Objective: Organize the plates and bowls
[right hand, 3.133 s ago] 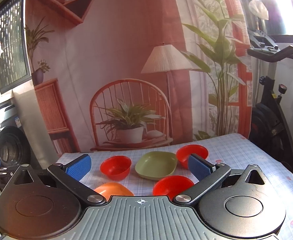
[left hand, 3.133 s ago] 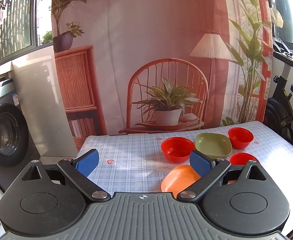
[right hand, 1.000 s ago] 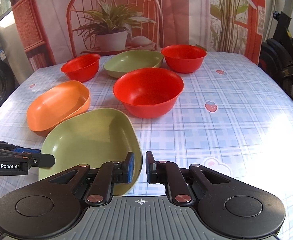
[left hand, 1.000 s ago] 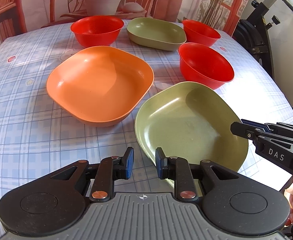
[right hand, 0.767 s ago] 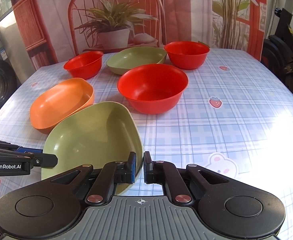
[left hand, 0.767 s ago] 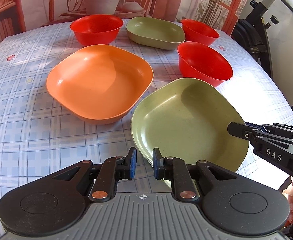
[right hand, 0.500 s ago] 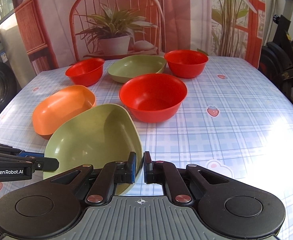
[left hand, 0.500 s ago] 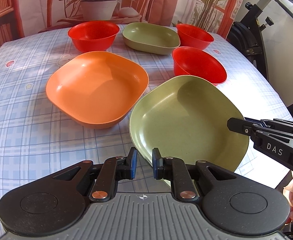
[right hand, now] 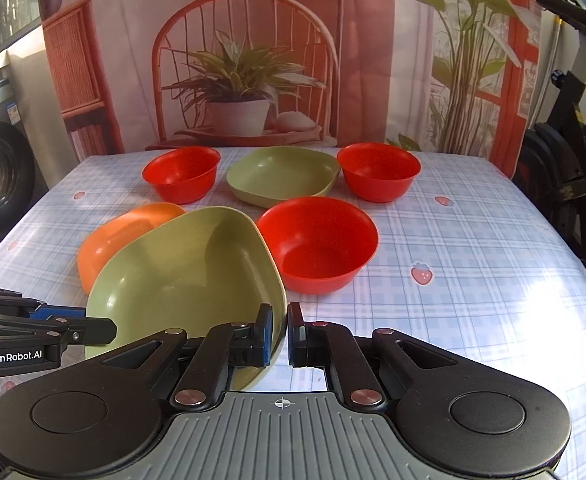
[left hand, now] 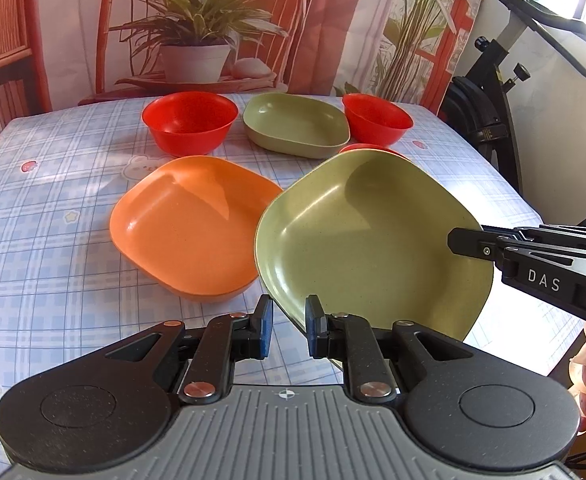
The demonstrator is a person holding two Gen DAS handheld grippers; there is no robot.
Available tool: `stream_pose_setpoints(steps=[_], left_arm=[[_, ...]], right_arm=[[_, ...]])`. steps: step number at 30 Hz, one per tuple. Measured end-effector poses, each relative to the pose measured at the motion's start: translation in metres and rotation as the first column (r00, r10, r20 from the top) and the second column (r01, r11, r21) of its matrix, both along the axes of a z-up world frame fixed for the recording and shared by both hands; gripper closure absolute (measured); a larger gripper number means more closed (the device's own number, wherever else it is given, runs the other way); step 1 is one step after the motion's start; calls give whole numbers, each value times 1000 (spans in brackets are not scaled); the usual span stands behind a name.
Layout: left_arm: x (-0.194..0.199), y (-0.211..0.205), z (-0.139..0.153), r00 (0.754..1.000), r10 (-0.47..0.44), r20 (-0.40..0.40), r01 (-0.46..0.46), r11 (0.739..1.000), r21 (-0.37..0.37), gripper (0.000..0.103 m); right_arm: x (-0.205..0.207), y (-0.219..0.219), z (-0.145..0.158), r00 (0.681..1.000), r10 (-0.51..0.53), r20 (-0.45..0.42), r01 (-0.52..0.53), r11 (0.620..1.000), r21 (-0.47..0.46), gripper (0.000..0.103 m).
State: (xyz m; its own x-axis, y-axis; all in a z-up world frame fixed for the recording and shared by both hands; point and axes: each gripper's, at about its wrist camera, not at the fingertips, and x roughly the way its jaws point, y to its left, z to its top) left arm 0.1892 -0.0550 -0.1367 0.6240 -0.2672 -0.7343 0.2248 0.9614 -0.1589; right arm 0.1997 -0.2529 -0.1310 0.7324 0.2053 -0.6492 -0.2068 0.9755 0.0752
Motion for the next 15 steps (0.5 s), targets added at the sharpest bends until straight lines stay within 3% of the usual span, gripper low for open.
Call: stream_pose_setpoints(steps=[7, 15], left_arm=[[26, 29, 53, 993, 62, 100, -56, 997, -60, 84], [57, 51, 107, 976, 111, 189, -109, 994, -18, 84]], right_arm=[[41, 25, 56, 989, 70, 133, -67, 997, -26, 96], [104, 55, 97, 970, 155, 188, -154, 988, -17, 96]])
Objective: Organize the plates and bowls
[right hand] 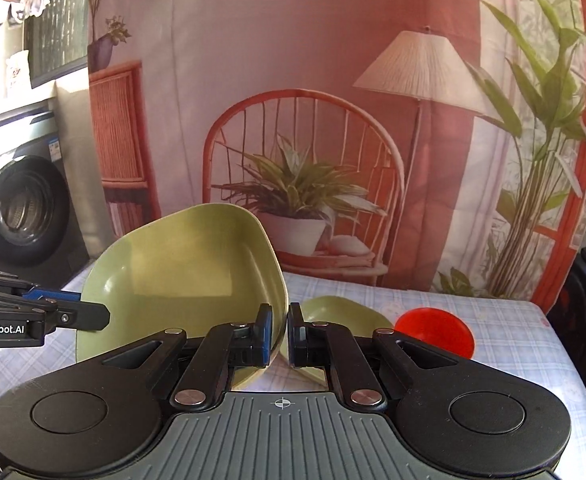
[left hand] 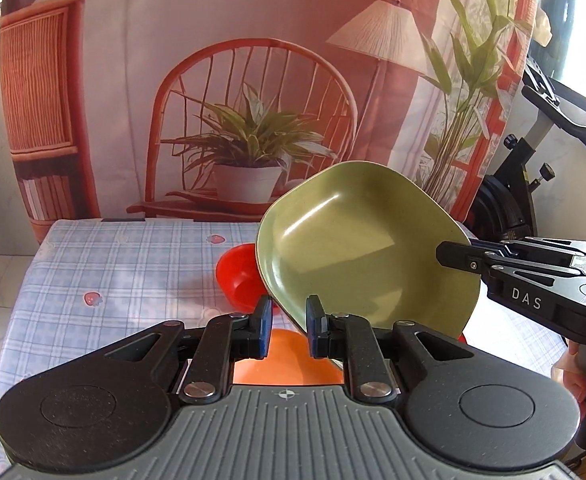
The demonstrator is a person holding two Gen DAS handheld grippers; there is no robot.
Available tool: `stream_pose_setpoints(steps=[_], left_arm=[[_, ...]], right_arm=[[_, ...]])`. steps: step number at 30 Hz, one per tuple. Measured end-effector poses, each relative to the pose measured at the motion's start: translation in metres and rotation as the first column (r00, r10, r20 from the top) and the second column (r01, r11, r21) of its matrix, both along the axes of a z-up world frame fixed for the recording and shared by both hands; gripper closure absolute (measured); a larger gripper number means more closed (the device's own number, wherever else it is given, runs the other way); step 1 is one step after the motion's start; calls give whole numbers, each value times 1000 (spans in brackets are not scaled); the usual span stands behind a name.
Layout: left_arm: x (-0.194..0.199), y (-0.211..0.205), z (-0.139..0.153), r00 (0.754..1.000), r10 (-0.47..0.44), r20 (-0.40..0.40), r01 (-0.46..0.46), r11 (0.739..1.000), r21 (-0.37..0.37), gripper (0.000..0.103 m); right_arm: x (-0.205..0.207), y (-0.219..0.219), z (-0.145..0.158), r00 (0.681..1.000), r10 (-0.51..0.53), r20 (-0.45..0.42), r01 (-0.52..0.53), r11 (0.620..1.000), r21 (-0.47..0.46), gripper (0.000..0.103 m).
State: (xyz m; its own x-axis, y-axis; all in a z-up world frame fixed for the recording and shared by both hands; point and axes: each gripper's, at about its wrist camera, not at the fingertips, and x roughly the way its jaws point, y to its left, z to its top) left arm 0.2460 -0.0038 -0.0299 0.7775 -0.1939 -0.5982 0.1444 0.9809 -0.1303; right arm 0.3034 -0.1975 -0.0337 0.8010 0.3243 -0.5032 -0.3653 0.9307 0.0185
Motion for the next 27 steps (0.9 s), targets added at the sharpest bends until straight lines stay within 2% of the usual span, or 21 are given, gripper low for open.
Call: stream_pose_setpoints(steps=[3, 6, 11, 14, 17, 22, 27], left_arm=[[9, 7, 8, 1000, 8, 11, -9, 1000, 10, 84], [19, 18, 1, 999, 26, -22, -26, 1000, -2, 83], [27, 35, -31, 990, 43, -132, -51, 997, -54, 83], [29, 43, -57, 973, 49, -225, -71, 993, -94, 83], [26, 44, -76, 958, 52, -283, -82, 992, -97, 83], [18, 44, -99, 941, 55, -335, -87, 993, -82, 83], [15, 39, -107, 932, 58, -358, -86, 994, -63, 82]], right_arm=[[23, 13, 2, 1000, 24, -1, -24, 1000, 5, 96], [38, 24, -5, 999, 41, -21, -41, 999, 8, 96], [49, 38, -34, 994, 55, -99, -56, 998, -6, 96], [49, 41, -57, 985, 53, -164, -53, 999, 5, 96], [46, 43, -80, 973, 46, -226, -44, 999, 10, 96], [39, 42, -105, 957, 47, -285, -48, 999, 5, 96], [37, 40, -114, 953, 47, -300, -48, 999, 2, 96]])
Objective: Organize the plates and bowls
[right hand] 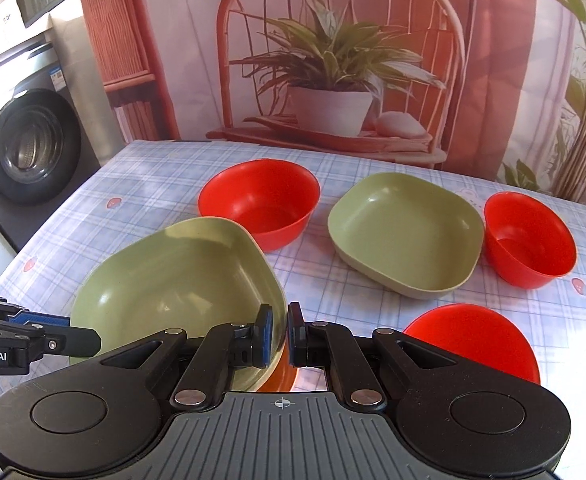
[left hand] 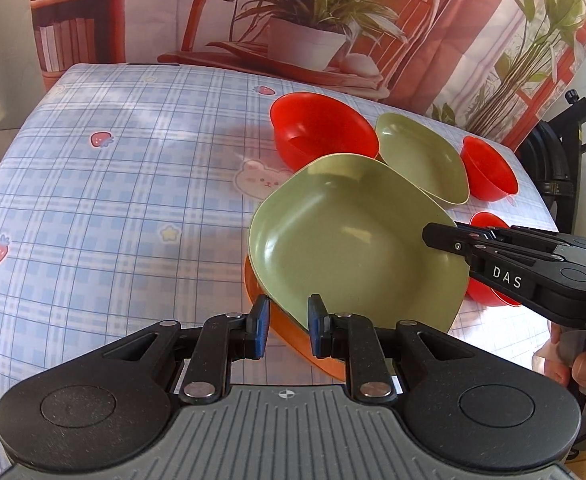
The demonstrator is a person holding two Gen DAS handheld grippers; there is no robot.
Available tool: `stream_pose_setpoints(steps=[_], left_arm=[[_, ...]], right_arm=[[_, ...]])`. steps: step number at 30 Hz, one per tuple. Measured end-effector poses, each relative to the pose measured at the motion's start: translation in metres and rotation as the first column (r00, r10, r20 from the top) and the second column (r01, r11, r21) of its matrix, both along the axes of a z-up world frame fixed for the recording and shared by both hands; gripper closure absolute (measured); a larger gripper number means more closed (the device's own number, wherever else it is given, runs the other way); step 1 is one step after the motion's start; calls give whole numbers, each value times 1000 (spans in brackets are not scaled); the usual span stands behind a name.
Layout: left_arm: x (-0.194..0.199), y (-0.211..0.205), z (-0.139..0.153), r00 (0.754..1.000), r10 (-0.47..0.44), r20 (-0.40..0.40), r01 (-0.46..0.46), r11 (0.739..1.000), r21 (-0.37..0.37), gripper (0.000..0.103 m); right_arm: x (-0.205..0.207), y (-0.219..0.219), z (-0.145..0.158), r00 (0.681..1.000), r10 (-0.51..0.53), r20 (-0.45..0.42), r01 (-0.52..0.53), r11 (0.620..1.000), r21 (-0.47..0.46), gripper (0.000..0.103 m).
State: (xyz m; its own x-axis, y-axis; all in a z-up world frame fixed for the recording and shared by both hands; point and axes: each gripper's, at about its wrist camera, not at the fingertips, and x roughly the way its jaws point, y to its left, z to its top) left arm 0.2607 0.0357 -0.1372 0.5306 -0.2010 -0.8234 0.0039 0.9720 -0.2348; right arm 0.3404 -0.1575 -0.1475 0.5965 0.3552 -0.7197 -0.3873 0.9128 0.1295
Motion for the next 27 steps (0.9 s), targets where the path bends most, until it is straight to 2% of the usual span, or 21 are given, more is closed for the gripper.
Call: stream_pose_setpoints(steps=[11, 27], left_arm=[[1, -9, -9, 1000, -2, 5, 2, 998, 59, 81], [1, -11, -17, 1000, -17, -1, 17, 998, 54, 81]], right_arm=[[4, 4, -16, 1000, 19, -17, -20, 999, -45, 96], [2, 8, -21, 1000, 21, -9, -22, 995, -93, 96]])
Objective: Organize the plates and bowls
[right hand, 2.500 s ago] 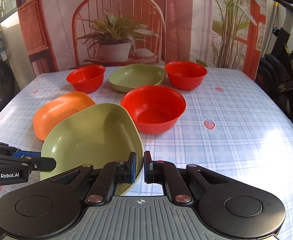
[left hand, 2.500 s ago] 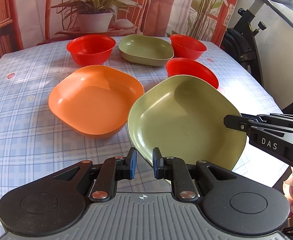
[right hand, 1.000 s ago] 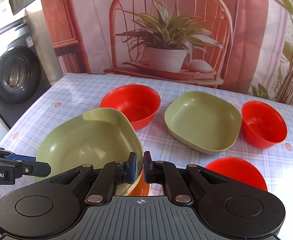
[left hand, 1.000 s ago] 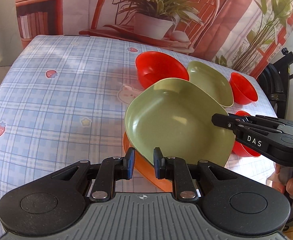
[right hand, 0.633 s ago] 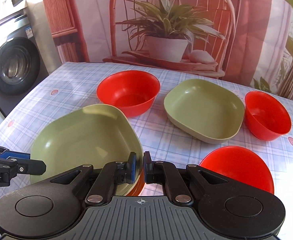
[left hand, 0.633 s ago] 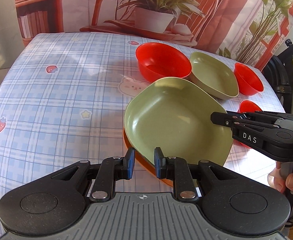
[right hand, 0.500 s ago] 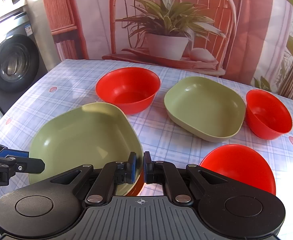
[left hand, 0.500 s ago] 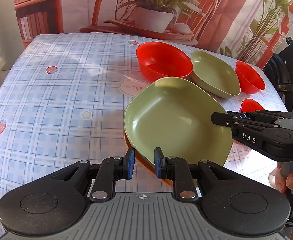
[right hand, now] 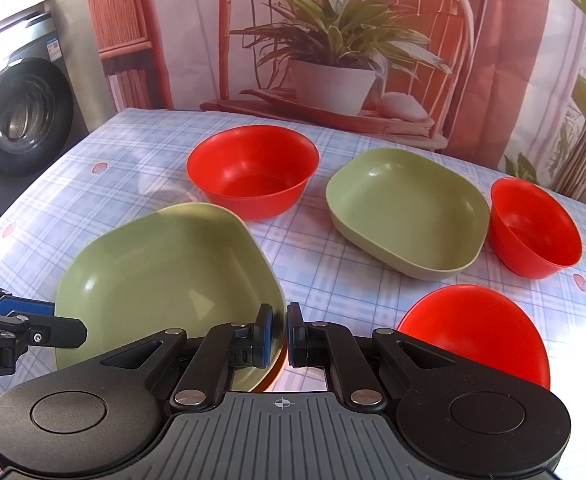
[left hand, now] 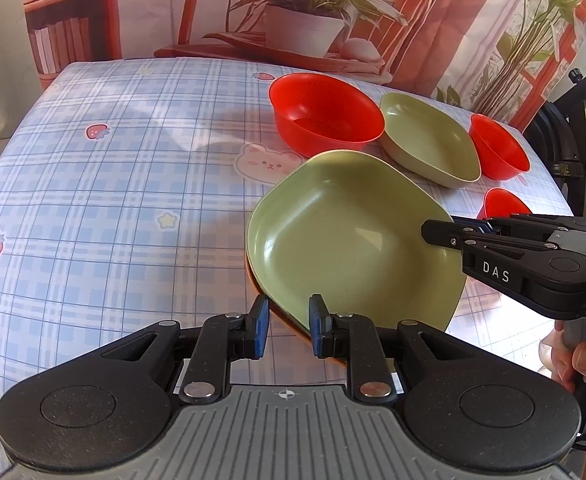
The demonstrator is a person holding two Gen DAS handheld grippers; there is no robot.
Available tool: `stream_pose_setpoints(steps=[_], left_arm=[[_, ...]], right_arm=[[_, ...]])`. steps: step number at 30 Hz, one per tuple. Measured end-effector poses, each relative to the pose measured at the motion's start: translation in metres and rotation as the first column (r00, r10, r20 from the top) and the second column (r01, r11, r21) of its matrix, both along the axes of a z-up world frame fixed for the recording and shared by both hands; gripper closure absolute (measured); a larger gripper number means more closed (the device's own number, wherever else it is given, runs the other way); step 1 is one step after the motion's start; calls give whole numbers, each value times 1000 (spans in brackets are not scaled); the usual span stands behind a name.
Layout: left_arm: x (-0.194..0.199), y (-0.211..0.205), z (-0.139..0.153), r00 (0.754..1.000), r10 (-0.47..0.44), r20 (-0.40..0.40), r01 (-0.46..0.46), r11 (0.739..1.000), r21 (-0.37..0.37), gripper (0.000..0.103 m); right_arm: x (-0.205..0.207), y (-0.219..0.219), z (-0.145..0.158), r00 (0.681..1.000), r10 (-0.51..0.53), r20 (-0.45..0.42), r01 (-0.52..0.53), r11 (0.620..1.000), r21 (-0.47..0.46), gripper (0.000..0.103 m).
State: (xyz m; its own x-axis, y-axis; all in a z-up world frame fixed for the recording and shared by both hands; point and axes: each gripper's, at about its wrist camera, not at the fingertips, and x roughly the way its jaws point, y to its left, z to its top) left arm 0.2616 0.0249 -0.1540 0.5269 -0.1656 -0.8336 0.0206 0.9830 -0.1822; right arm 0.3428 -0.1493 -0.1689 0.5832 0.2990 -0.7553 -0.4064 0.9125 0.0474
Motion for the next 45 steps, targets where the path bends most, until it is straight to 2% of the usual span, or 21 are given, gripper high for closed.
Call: stream_pose_setpoints(steps=[11, 22, 34, 38, 40, 45], left_arm=[[-2, 4, 2, 1000, 3, 20, -3, 1000, -5, 78], [-4, 14, 0, 998, 29, 49, -28, 999, -16, 72], [-1, 16, -4, 999, 34, 36, -33, 999, -18, 72], [1, 14, -1, 999, 34, 38, -34, 999, 12, 71], [2, 14, 4, 998, 34, 51, -36, 999, 38, 71], [8, 15, 25, 994, 18, 111, -21, 999, 26, 71]], right_arm=[[-6, 2, 3, 1000, 2, 26, -1, 999, -45, 92], [-8, 2, -7, 1000, -2, -7, 1, 997, -77, 91], [-6, -2, -7, 1000, -18, -14, 17, 998, -57, 88], [-5, -2, -2, 1000, -21, -22, 20, 999, -35, 84], [-6, -4, 4, 1000, -19, -7, 19, 1000, -9, 83], [-3, -15, 22, 998, -42, 42, 41, 999, 27, 83]])
